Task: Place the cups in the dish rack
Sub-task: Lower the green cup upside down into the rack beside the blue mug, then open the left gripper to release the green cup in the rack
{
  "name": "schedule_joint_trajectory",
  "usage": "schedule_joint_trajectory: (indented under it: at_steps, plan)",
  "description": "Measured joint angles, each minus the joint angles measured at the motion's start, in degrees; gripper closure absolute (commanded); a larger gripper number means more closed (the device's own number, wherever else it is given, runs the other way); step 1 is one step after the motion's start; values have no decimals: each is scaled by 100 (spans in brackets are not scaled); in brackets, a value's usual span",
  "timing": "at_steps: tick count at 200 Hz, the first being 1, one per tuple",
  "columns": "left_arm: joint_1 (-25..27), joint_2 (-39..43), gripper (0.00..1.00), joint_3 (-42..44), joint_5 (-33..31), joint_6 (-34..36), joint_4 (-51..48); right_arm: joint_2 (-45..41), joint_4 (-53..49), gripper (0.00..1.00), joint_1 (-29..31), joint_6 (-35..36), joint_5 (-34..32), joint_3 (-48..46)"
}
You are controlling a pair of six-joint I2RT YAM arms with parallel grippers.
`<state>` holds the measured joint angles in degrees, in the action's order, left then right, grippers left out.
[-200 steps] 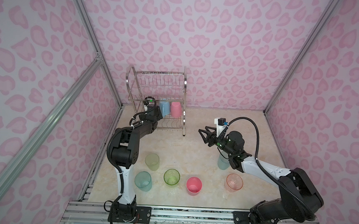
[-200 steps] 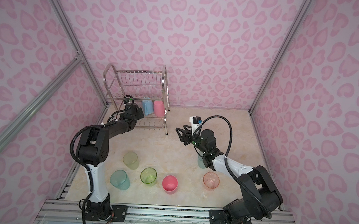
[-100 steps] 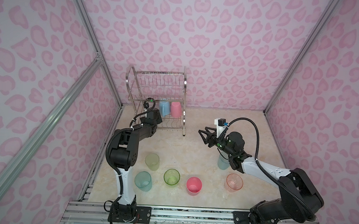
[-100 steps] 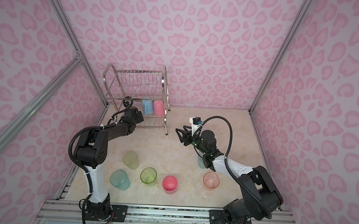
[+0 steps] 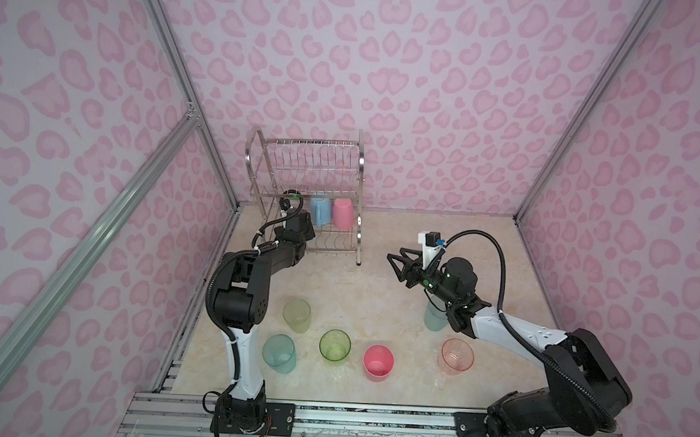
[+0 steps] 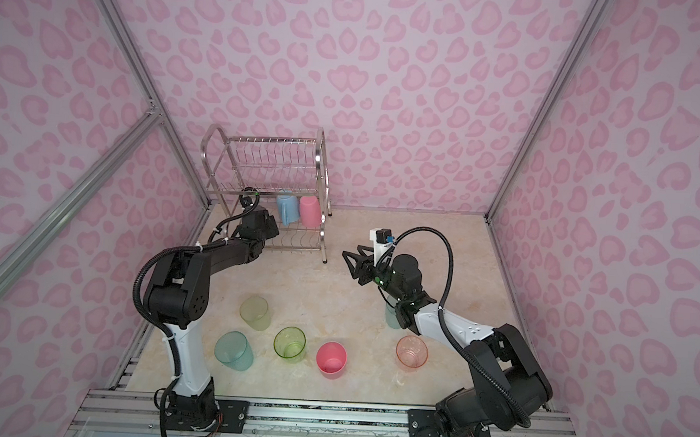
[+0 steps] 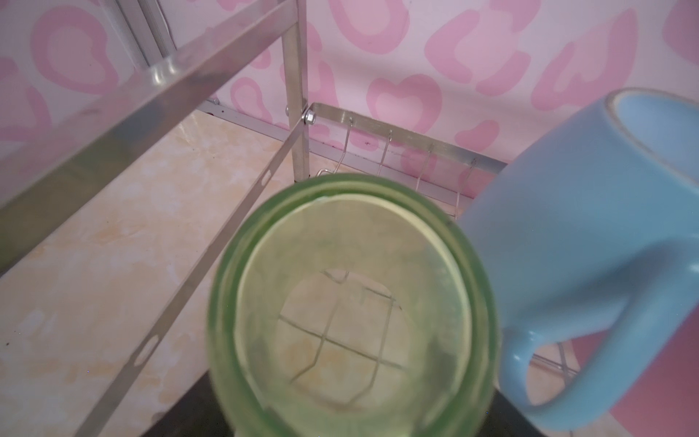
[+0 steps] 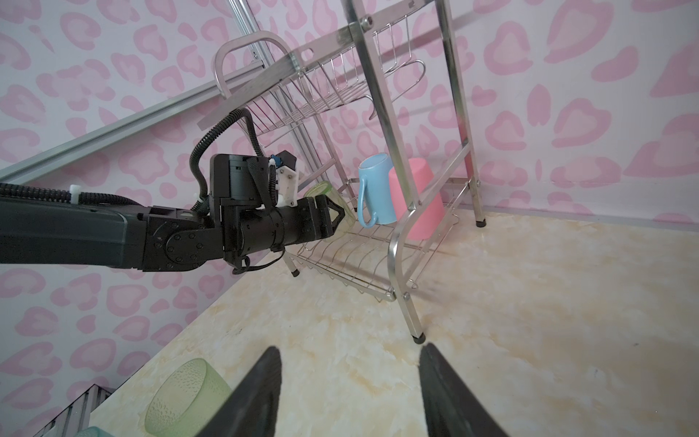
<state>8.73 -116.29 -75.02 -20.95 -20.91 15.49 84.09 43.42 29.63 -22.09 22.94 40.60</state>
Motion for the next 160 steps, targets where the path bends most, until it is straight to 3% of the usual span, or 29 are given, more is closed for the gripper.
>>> schedule_joint_trajectory:
  at_steps: [65, 160]
  plan:
    - [-2, -179, 49, -323, 15, 33, 37, 55, -2, 42, 0, 0, -2, 11]
    - [-48, -446, 44, -737, -7, 151, 66, 195, -7, 42, 0, 4, 2, 149]
